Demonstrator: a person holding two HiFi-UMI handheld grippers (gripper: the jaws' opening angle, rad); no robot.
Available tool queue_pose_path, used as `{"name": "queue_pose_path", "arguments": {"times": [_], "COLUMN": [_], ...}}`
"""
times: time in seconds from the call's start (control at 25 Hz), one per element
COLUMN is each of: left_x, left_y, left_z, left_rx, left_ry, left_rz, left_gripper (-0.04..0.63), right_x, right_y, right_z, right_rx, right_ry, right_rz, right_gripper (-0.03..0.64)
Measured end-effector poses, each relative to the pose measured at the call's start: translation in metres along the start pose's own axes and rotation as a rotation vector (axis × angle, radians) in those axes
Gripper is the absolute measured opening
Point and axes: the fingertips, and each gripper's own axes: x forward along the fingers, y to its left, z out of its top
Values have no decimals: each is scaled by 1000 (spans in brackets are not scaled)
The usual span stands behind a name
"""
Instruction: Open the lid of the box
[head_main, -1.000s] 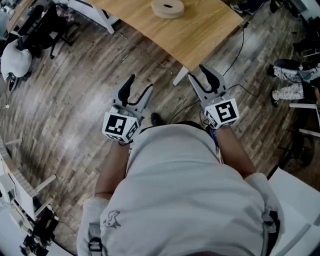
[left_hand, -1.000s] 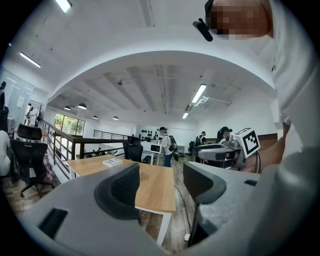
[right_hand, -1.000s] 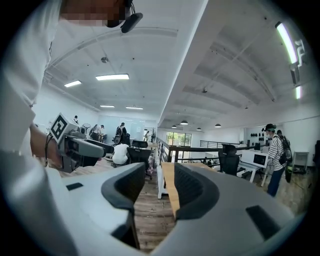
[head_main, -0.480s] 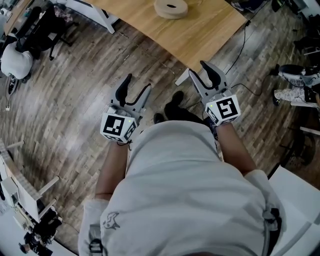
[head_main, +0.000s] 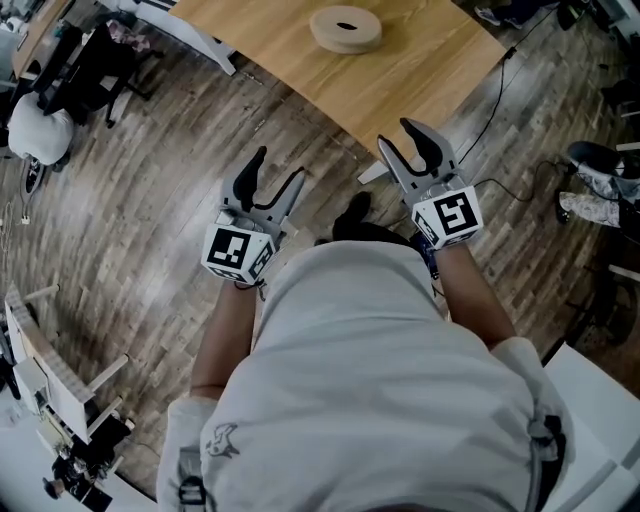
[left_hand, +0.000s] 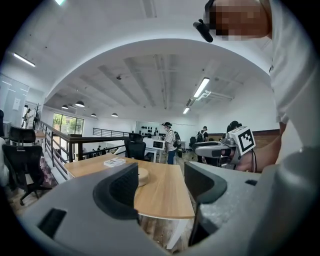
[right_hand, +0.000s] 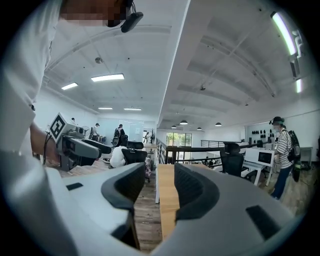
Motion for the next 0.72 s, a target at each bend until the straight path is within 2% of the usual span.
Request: {"name": "queue_pose_path", "arguments": {"times": [0.32, 0.72], "left_x": [88, 156], "left_y": [27, 15], "left_z": [5, 14], "left_rx": [-27, 4], "left_ry": [11, 31], "left_rz": [-42, -89], "left_gripper": [287, 287], "right_x": [41, 39], "right_y": [-80, -154], "right_z": [-2, -1], "right_rx": [-19, 7], "right_ry": [8, -12], "right_rz": [-4, -48], "right_gripper": [190, 190]}}
